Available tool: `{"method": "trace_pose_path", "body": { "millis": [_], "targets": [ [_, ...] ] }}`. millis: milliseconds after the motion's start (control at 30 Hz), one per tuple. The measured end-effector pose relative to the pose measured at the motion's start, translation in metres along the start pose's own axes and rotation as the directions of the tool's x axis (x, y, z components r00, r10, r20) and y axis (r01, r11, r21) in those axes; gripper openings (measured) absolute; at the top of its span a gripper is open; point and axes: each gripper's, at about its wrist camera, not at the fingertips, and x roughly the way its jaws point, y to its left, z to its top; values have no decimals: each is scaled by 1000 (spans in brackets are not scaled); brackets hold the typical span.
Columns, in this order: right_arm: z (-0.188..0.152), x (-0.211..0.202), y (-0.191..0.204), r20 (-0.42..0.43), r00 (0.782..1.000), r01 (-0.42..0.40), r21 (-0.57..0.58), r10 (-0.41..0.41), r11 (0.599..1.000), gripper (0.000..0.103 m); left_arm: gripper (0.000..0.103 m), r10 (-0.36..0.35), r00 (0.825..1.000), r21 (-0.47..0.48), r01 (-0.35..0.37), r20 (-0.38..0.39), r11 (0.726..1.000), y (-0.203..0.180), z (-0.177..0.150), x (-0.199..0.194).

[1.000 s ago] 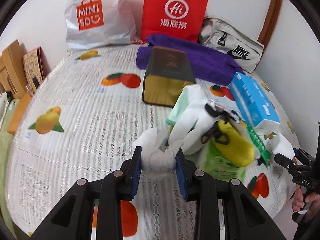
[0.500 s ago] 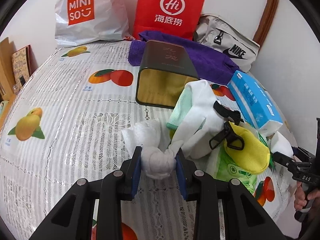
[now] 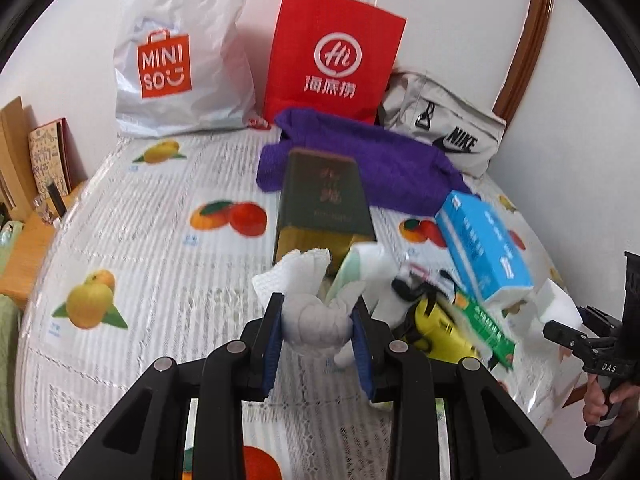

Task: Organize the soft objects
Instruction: 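Lift the sponge with the right gripper while the left gripper lifts the tissue, then carry the sponge with the right gripper while the left carries the tissue over the purple towel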

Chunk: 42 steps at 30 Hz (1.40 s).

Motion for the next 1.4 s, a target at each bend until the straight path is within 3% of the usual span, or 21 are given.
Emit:
{"method": "trace_pose_path", "body": {
  "millis": [233,533,867,1167,1400],
  "targets": [
    [28,-13,0,76,997,-20,-45,23,999,84,30,-15,999,-17,16,35,1000,-1,21,-10],
    [73,2,-4,123,992,26,-69,-17,997,84,30,-9,998,24,8,70,1000,-11,57,-4],
    [134,43,-18,118,990,86,-60,-79,994,84,30,34,999,46,-35,36,998,-10,103,38],
    [187,91,-29,103,991,89,-57,-83,994,84,30,42,999,55,-42,10,998,-10,145,76],
    [207,135,-38,45,997,69,-40,-67,997,84,30,30,999,44,-29,-19,999,-8,170,111]
  ]
}}
